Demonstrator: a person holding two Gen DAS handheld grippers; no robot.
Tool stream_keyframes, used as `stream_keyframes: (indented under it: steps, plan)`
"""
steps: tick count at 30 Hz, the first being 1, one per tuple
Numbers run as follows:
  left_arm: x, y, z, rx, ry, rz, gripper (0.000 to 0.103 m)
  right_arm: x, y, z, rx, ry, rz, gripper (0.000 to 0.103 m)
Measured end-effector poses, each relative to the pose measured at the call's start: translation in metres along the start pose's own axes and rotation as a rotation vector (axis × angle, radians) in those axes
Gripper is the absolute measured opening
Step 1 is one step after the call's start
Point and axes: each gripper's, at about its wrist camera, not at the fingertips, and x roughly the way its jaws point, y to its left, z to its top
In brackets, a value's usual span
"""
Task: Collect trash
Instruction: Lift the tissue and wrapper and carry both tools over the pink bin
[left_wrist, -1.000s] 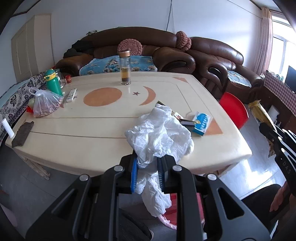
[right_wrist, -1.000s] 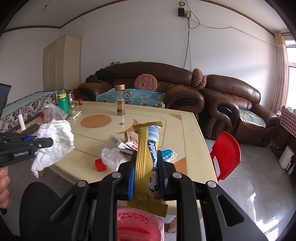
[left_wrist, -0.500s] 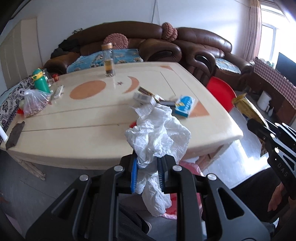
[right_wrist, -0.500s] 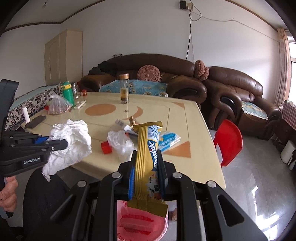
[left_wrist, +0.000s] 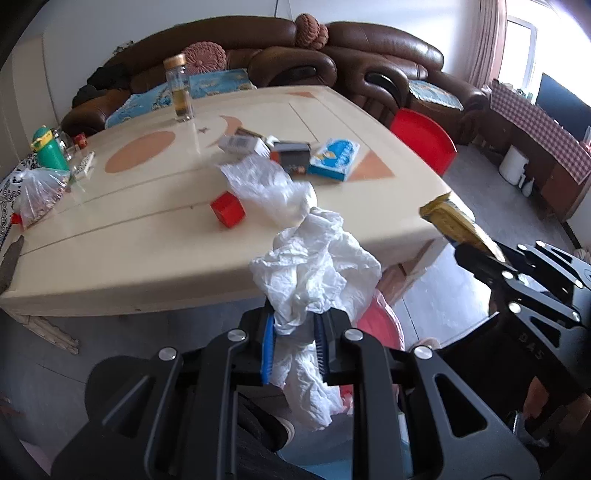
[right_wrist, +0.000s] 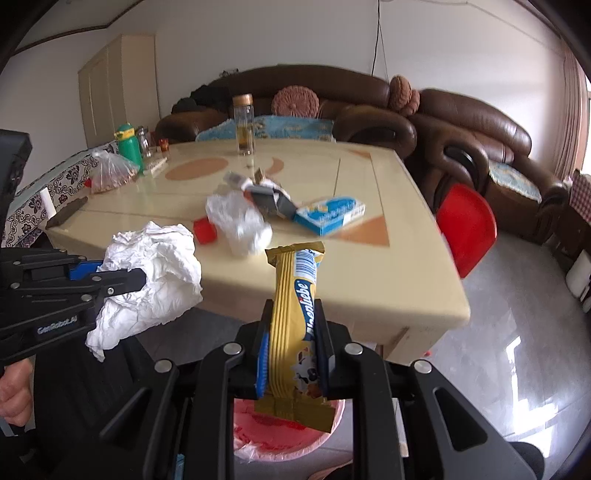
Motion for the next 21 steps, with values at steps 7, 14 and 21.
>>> stream_keyframes:
  steps: [7,14,21]
  plan:
    - [0.016,-0.013,-0.021,0.021,0.068,-0.027,0.019,0.02,-0.004,-0.013,0.013,0.049,0.012,0.02]
    - [0.045,-0.018,-0.036,0.025,0.15,-0.05,0.019,0.04,-0.008,-0.025,0.027,0.107,0.025,0.02]
    - [0.075,-0.015,-0.043,0.008,0.218,-0.068,0.019,0.063,-0.008,-0.037,0.033,0.177,0.043,0.02]
